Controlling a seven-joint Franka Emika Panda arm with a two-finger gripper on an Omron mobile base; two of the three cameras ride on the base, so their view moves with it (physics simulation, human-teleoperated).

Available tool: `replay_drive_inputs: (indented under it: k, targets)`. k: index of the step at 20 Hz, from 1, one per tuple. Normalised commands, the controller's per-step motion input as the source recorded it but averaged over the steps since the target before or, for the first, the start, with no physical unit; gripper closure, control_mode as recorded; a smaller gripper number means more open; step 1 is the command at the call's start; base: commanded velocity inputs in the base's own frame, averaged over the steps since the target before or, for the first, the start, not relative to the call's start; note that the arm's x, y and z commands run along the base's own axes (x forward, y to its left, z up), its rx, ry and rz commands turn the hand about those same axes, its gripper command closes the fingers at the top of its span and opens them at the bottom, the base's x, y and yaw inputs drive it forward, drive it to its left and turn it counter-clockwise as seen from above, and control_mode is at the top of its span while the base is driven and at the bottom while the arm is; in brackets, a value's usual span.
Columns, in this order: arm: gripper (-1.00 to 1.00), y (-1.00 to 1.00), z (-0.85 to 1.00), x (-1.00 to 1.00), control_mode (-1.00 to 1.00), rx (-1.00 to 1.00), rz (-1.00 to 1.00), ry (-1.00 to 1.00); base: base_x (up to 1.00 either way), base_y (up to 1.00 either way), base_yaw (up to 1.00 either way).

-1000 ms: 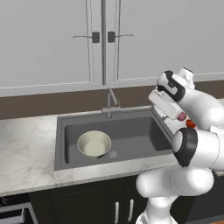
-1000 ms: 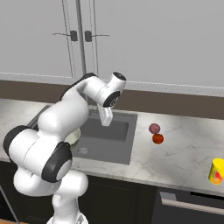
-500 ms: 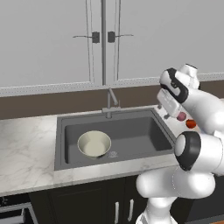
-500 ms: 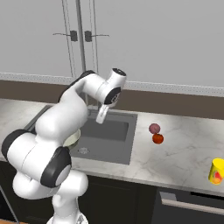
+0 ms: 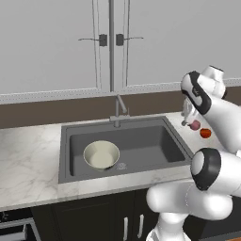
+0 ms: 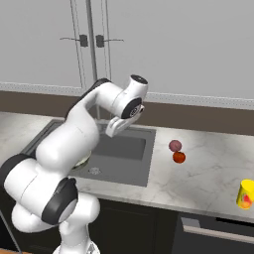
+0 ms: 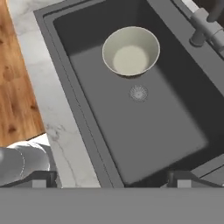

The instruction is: Remove the tomato and onion from the sink. Then move the bowl and cup from the counter to the sink for washing.

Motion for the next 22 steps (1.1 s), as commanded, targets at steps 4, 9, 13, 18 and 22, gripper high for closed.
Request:
replay_drive_inputs:
  k: [4,9,13,18,22]
  targets:
    - [-1.00,-0.14,0.09,-0.33,-1.00,-0.02,-0.46,0.00,0.00,0.00,0.00]
    - [-1.00,-0.11,0.05,-0.23,-1.00,-0.06,-0.55,0.03,0.00,0.00,0.00]
    - [-1.00,-0.12,0.09,-0.11,-1.00,-0.10,-0.54,0.14,0.00,0.00,0.00]
    - [-1.00,-0.19,0.05,-0.13,-1.00,-0.11,-0.40,0.11,0.00,0.00,0.00]
    - [-1.00,-0.22,0.11,-0.15,-1.00,-0.05,-0.32,0.18,0.00,0.00,0.00]
